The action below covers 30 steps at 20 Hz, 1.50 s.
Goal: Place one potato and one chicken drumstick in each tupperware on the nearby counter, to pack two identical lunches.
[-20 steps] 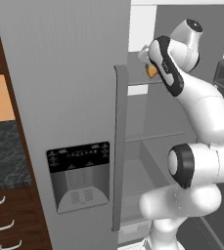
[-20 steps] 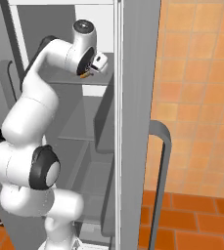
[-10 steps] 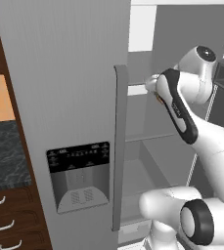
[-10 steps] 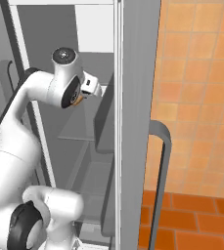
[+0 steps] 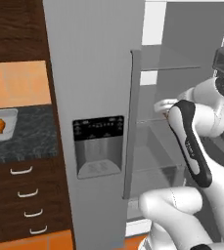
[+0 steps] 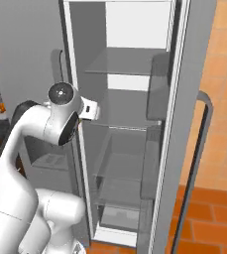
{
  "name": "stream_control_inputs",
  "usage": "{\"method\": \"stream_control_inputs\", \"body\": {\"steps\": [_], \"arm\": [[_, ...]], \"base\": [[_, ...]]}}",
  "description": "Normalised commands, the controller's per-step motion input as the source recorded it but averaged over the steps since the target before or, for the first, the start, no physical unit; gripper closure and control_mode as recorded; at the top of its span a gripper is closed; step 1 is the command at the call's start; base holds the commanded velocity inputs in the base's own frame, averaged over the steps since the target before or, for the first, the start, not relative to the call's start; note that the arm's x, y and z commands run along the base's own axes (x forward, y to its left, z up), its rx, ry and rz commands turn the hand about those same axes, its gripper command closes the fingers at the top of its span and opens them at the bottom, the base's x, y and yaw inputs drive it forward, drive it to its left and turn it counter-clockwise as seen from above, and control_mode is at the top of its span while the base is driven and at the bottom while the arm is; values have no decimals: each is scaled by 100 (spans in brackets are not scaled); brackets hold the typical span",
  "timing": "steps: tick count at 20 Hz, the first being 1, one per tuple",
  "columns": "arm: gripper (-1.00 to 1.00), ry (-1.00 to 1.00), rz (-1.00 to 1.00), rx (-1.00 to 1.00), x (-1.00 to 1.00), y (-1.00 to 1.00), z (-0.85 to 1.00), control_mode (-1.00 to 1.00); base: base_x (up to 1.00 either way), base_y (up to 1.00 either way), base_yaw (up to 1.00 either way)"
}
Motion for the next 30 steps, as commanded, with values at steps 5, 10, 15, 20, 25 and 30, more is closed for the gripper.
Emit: {"method": "stream_control_inputs", "body": {"steps": [5, 10, 15, 20, 25, 30], "arm": [[100, 0, 0, 0, 0, 0, 0, 100], [100, 0, 0, 0, 0, 0, 0, 100], [100, 0, 0, 0, 0, 0, 0, 100], [100, 0, 0, 0, 0, 0, 0, 100], [100, 0, 0, 0, 0, 0, 0, 100], [100, 0, 0, 0, 0, 0, 0, 100]], "base": [[2, 100, 23], [23, 100, 26], [35, 100, 29], [68, 100, 29], [100, 100, 18], [99, 100, 6]]}}
